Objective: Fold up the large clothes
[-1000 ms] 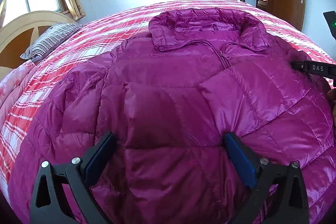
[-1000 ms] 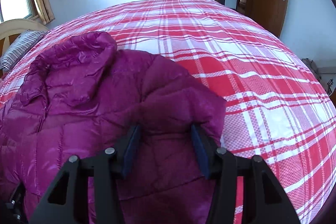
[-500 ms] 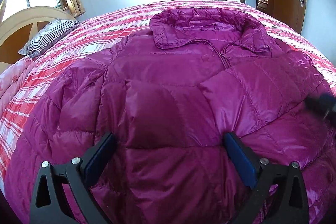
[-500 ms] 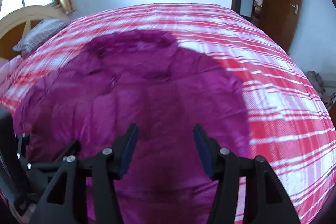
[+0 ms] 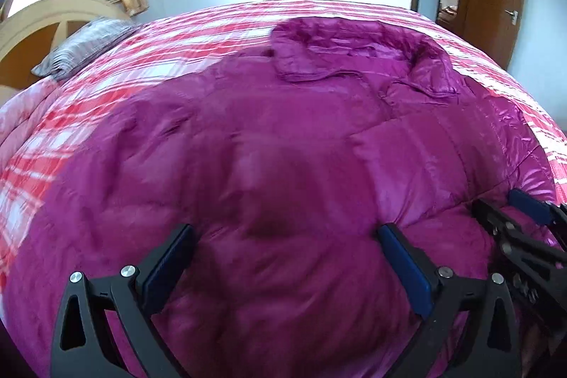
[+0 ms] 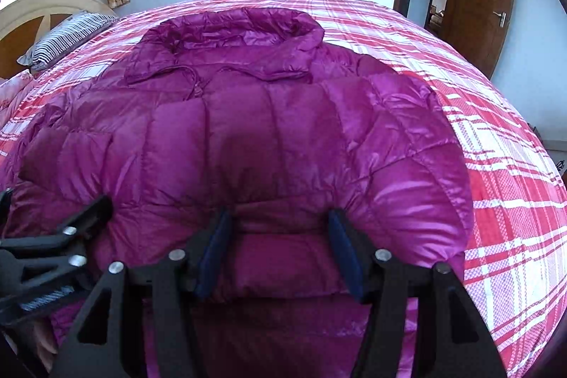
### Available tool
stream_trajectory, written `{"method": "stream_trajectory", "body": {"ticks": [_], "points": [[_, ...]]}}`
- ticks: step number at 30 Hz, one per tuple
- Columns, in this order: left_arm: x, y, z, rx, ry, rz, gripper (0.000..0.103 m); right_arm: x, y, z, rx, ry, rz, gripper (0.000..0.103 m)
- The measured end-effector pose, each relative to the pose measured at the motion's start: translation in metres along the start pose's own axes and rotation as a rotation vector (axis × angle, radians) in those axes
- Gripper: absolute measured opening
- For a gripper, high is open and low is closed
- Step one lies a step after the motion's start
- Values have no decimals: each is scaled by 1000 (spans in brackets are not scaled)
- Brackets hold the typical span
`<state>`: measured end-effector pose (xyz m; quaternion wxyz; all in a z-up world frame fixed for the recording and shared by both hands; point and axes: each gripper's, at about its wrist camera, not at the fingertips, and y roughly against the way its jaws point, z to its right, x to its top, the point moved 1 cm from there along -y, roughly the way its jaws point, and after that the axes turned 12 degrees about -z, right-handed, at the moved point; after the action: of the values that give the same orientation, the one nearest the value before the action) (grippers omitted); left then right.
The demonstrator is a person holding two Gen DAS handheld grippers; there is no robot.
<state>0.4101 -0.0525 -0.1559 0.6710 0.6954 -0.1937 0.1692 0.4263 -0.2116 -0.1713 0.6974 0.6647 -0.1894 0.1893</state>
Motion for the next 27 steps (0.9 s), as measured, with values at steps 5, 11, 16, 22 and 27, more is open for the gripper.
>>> {"method": "stream_trajectory", "body": {"ticks": [5,11,16,22,27], "points": [[-25,56,-50,106,-57,108,102,-3,1,-2,-16,8,6,62],[-54,86,-151,322,0,149,102,-3,2,-2,-12,7,9,62],[-83,72,-240,415,156,51,102,-4,2,-1,-11,6,11,62],[-111,46,-274,316,265,-20,102,-4,2,-2,-16,8,12,62],[-111,27,-274,207,331,-30,98,-4,3,-3,-23,11,14,62]]}}
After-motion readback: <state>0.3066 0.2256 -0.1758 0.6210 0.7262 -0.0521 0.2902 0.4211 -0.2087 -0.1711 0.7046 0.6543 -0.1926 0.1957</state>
